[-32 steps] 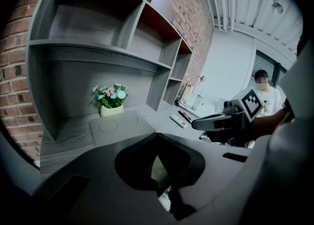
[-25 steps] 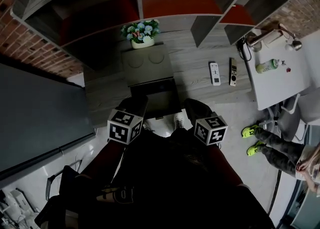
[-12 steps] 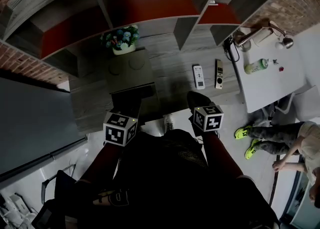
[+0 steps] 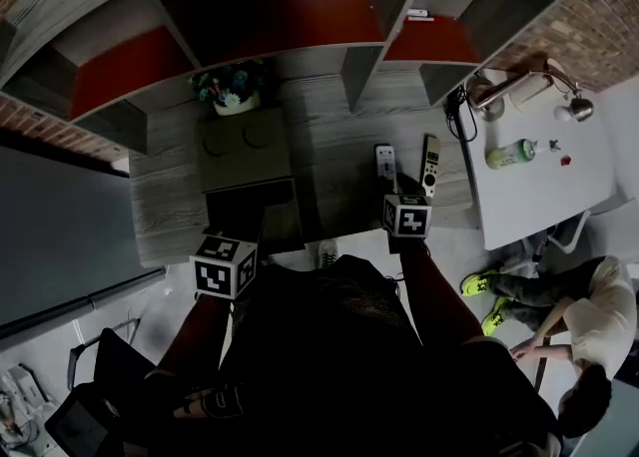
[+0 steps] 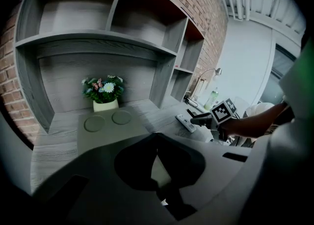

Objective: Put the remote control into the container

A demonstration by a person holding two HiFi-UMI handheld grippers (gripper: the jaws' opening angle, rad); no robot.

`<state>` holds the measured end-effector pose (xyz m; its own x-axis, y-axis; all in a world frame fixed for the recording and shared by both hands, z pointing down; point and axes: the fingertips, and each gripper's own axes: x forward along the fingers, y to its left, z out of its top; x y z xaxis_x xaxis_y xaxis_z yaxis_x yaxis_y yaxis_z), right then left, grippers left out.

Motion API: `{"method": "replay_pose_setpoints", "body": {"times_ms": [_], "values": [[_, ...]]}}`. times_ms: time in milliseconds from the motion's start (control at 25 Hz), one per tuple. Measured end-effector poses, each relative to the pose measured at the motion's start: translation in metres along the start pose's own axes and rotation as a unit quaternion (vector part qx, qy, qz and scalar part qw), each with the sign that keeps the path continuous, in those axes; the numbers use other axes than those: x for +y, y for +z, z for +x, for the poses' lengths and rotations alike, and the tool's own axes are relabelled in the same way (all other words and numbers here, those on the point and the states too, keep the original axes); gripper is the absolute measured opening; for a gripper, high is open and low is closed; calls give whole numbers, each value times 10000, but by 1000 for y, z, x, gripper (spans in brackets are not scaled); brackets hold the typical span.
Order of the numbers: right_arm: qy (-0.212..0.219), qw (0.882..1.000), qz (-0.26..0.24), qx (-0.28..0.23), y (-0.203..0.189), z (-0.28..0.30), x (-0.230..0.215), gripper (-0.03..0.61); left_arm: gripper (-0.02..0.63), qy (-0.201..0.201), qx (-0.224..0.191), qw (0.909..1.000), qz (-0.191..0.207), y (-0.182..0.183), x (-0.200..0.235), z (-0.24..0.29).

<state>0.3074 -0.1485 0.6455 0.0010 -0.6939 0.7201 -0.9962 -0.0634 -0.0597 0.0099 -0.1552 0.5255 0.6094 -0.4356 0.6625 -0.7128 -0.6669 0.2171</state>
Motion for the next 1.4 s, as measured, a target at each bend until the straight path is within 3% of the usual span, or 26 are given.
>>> {"method": "replay_pose_setpoints", "body": {"times_ms": [120, 480, 720, 920, 1400], "values": [[6, 9994, -67, 342, -11, 20, -8, 225, 6, 188, 8, 9997, -138, -1, 6, -1], [-11, 9958, 65, 911, -33, 51, -17, 232, 6, 487, -57, 9978, -456, -4, 22, -5], [5, 9963, 128, 854, -36, 50, -18, 230, 7, 481, -41, 9977, -478, -5, 28, -10], [368, 9943, 666, 748, -36, 38, -2, 233, 6, 375, -126, 9984, -397, -4, 32, -20], [693, 9949, 706, 207, -24, -4, 76, 235, 6, 157, -42, 9994, -292, -27, 56, -48]]}}
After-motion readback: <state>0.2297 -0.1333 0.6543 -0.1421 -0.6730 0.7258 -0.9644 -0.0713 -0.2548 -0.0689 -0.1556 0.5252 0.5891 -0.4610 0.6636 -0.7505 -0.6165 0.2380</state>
